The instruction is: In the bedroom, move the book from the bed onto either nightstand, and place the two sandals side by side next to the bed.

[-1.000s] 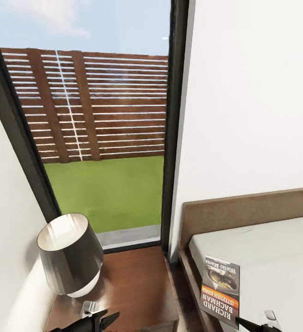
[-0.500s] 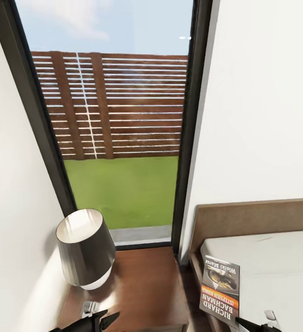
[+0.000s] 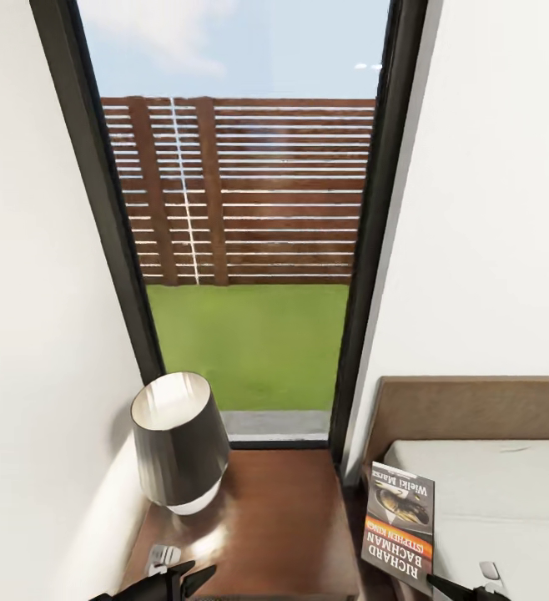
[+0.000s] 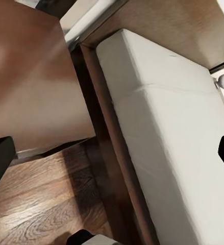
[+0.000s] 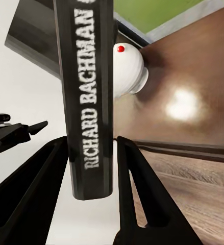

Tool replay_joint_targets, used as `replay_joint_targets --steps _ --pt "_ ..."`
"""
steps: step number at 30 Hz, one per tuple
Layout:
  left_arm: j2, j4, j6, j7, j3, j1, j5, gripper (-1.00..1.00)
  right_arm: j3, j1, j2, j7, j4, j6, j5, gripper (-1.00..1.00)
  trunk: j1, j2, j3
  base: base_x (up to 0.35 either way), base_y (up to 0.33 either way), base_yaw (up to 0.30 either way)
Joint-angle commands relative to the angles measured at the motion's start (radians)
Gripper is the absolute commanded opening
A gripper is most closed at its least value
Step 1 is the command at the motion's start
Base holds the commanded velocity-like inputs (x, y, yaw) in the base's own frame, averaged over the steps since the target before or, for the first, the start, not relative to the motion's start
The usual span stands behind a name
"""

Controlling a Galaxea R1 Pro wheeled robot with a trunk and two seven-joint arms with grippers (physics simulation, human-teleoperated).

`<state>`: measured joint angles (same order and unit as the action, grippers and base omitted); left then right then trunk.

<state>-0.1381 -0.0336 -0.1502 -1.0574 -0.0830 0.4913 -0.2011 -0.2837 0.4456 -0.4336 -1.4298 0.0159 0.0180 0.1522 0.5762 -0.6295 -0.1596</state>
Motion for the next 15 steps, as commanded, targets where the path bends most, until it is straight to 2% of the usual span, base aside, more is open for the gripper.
replay_joint_targets --steps 1,10,15 --pt "0.0 0.001 -0.005 -0.003 -0.008 0.001 0.006 1.0 0.003 0.001 0.0 -0.002 -0.001 0.002 0.006 -1.0 0.0 -0.001 -0.002 0.0 0.0 0.054" --pt "0.0 0.001 -0.005 -0.002 -0.008 0.001 0.006 1.0 0.003 0.001 0.0 -0.003 -0.001 0.002 0.006 -1.0 0.0 -0.001 -0.002 0.009 0.0 0.011" --pt "0.0 0.001 -0.003 -0.001 -0.008 0.001 0.006 1.0 0.003 0.001 0.0 -0.004 -0.002 0.002 0.006 -1.0 0.0 -0.001 -0.002 0.233 0.0 0.0"
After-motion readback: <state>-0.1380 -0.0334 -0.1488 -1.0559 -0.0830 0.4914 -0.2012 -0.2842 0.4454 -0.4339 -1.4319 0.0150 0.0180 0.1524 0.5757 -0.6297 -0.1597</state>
